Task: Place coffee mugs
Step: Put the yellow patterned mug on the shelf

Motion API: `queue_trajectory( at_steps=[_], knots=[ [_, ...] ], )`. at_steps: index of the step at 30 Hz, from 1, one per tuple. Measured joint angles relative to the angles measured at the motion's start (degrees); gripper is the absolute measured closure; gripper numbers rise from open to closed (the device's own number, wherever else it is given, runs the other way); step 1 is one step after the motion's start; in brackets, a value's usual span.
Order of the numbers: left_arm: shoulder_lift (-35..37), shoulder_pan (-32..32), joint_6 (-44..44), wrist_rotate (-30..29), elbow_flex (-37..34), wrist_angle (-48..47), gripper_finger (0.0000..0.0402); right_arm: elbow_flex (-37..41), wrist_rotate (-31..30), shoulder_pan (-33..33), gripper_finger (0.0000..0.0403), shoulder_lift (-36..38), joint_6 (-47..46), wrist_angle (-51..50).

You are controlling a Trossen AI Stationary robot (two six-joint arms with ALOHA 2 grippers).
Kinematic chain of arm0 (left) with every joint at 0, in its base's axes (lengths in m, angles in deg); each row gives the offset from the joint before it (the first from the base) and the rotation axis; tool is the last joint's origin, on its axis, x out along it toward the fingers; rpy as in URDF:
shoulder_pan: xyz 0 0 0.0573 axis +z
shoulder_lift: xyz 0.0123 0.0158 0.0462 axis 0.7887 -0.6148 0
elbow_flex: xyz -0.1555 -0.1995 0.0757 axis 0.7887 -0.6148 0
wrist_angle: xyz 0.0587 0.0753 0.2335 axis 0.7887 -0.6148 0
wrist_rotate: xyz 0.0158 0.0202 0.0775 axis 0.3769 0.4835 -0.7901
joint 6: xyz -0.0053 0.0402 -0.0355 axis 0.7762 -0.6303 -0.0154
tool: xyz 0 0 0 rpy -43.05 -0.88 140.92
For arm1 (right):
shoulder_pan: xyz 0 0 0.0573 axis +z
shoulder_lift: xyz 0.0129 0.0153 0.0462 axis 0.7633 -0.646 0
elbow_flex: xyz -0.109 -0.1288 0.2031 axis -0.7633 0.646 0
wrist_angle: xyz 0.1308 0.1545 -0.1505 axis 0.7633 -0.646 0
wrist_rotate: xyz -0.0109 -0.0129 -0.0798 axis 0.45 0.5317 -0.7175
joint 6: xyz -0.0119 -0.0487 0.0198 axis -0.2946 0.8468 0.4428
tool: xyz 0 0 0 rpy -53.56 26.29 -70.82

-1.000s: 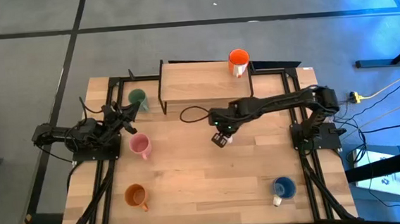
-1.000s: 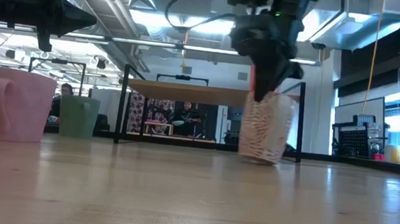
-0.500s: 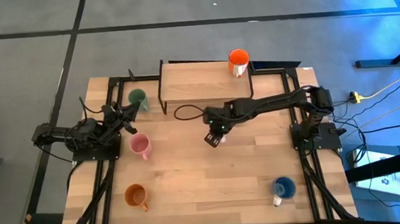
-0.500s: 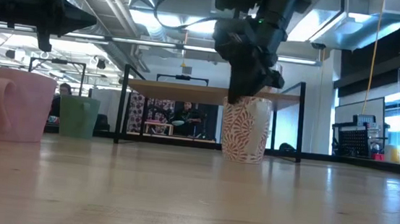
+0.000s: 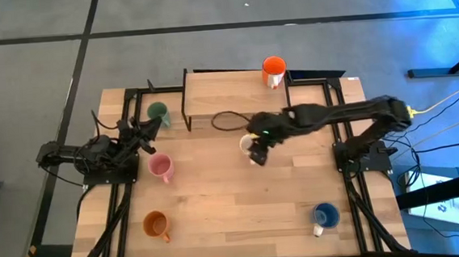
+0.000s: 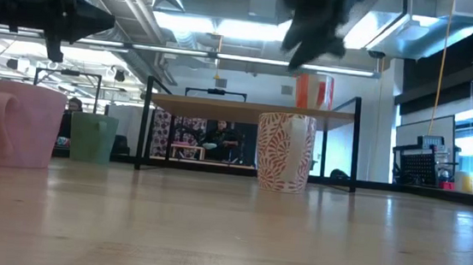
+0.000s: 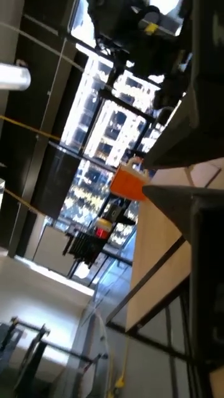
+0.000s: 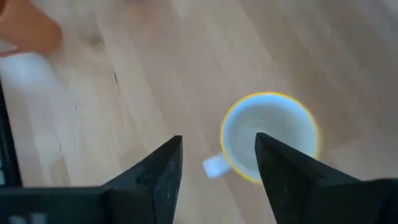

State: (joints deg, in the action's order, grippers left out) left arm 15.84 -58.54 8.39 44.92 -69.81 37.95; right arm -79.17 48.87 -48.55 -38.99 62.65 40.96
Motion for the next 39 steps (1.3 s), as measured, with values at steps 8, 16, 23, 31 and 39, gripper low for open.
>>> queue_trajectory(
  at_steps=[8, 16, 23, 31, 39],
  knots=[
    [-11.3, 0.0, -1.1, 2.8, 9.0, 0.0, 0.0255, 15.4, -10.3, 7.4, 0.0216, 16.7, -3.5, 5.1],
    [-35.6, 0.0, -4.5, 2.9, 22.8, -0.4, 0.0247, 27.2, -18.9, 12.1, 0.0217, 29.5, -11.9, 7.4],
    [-56.5, 0.9, -3.3, 6.8, 40.3, -8.4, 0.0248, 29.2, -22.9, 14.7, 0.0217, 32.9, -11.6, 4.8],
    [-75.1, 6.1, 10.6, 18.5, 62.9, -33.6, 0.0248, 29.2, -23.3, 14.6, 0.0216, 32.8, -8.2, 1.7],
    [-89.8, 11.8, 23.8, 36.4, 81.9, -55.8, 0.0248, 29.2, -24.3, 14.6, 0.0217, 32.8, -7.2, -0.2]
  ],
)
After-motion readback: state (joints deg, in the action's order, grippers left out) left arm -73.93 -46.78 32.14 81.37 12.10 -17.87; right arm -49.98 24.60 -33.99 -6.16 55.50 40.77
